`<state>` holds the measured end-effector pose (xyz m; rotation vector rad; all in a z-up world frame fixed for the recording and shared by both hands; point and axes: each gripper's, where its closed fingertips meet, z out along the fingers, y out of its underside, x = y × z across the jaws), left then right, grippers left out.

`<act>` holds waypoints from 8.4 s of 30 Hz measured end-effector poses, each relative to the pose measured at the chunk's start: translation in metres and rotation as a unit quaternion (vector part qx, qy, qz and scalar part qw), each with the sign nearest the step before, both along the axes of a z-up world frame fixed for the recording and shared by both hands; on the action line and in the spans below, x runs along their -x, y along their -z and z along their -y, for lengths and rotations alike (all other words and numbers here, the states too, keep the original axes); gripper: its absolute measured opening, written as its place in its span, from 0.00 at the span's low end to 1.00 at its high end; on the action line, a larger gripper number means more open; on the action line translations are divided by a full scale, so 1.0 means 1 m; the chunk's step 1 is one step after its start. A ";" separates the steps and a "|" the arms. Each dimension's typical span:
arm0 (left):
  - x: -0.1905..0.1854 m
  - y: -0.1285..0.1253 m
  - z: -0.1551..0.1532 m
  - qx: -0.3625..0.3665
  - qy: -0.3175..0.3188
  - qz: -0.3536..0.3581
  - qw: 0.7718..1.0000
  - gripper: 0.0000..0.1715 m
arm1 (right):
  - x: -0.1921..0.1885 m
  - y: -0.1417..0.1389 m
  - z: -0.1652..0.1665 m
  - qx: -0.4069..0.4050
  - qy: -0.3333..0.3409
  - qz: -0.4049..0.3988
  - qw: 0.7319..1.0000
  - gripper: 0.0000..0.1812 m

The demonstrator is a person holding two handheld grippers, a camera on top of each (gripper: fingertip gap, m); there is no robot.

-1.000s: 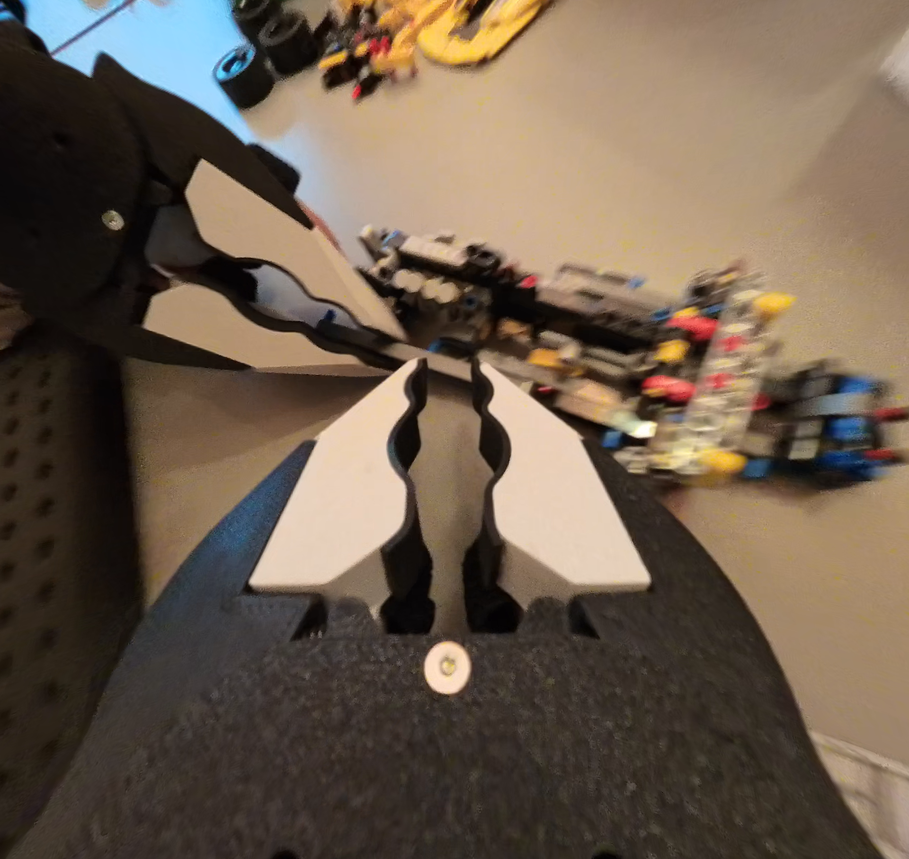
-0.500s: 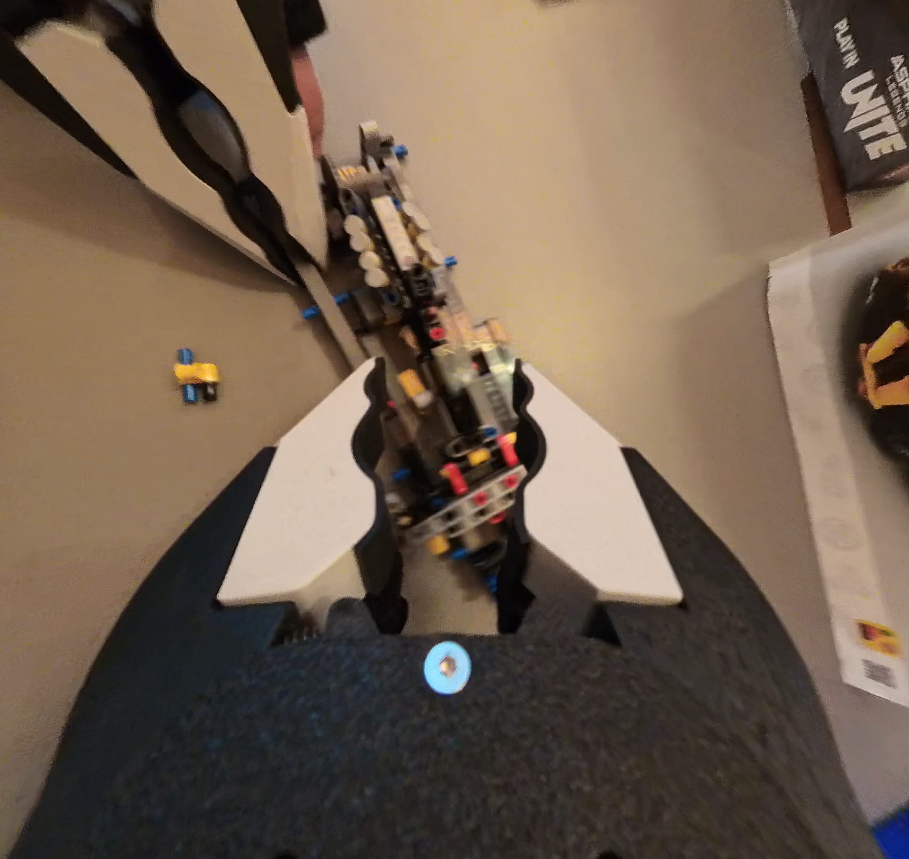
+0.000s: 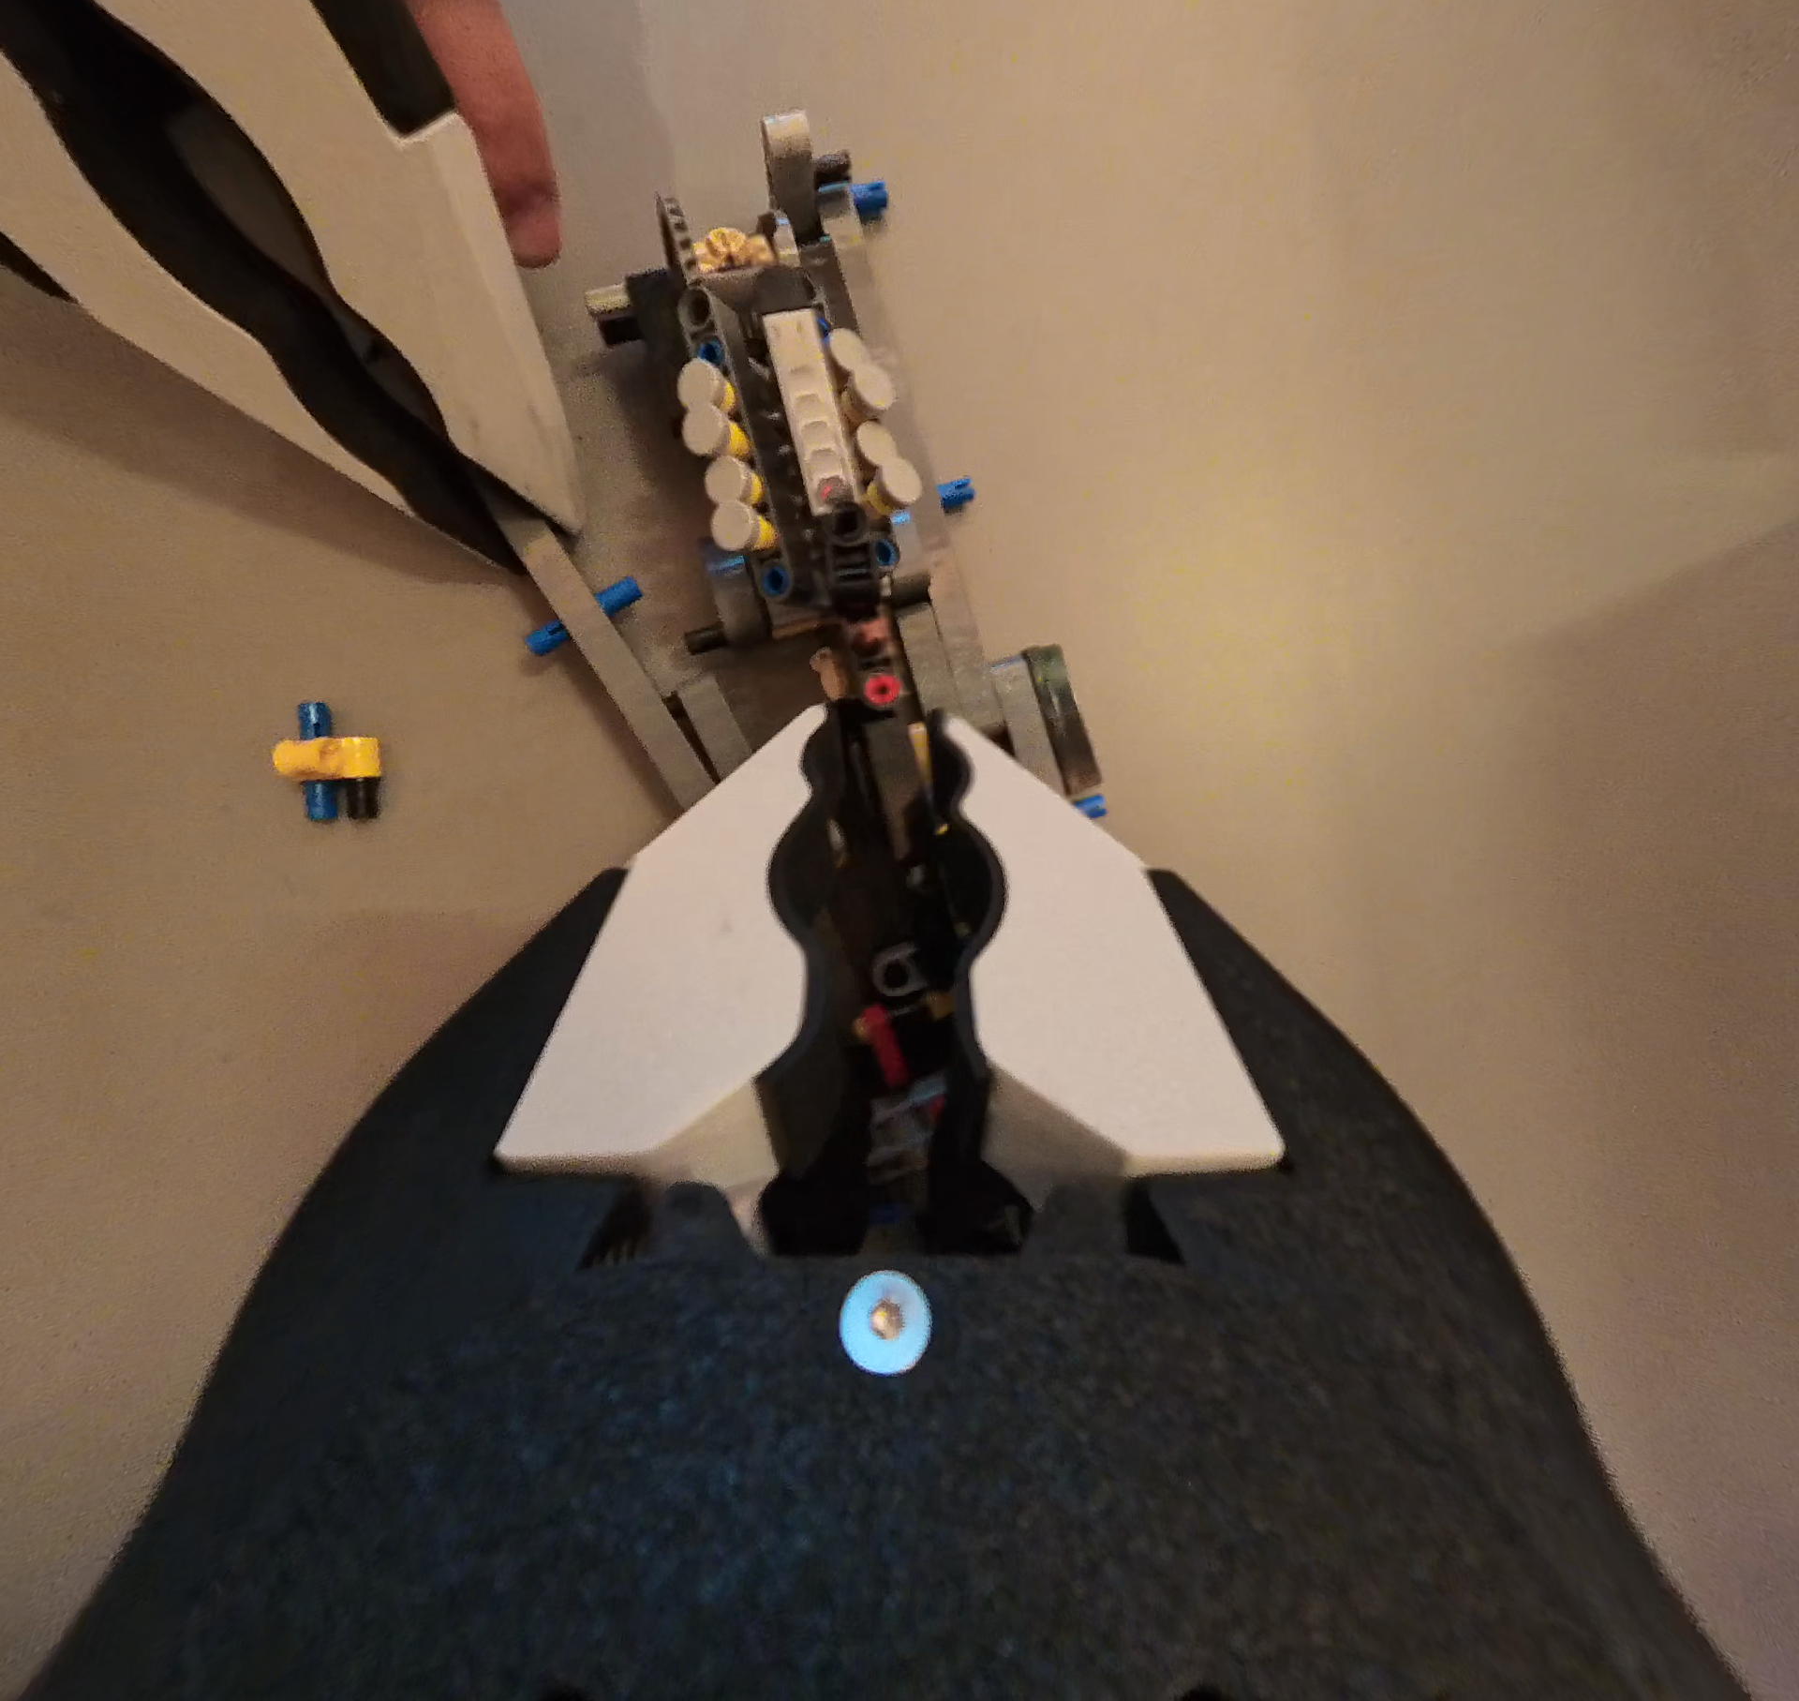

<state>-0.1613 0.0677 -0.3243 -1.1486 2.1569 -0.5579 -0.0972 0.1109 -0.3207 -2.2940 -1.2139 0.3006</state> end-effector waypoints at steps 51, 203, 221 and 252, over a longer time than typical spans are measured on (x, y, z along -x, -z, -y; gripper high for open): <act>-0.005 0.000 0.001 0.070 -0.041 -0.003 0.997 0.05 | 0.020 0.002 0.056 -0.125 -0.068 0.076 0.987 0.13; -0.005 -0.137 0.035 0.242 0.058 0.311 0.917 0.04 | 0.065 -0.098 0.068 -0.111 -0.060 -0.294 0.947 0.04; -0.015 -0.116 0.041 -0.117 0.082 0.337 0.931 0.04 | 0.057 -0.110 0.064 0.136 -0.002 -0.541 0.830 0.14; -0.012 -0.163 0.052 0.121 0.042 0.425 0.896 0.04 | -0.192 -0.061 0.128 -0.032 0.366 -0.060 0.928 0.02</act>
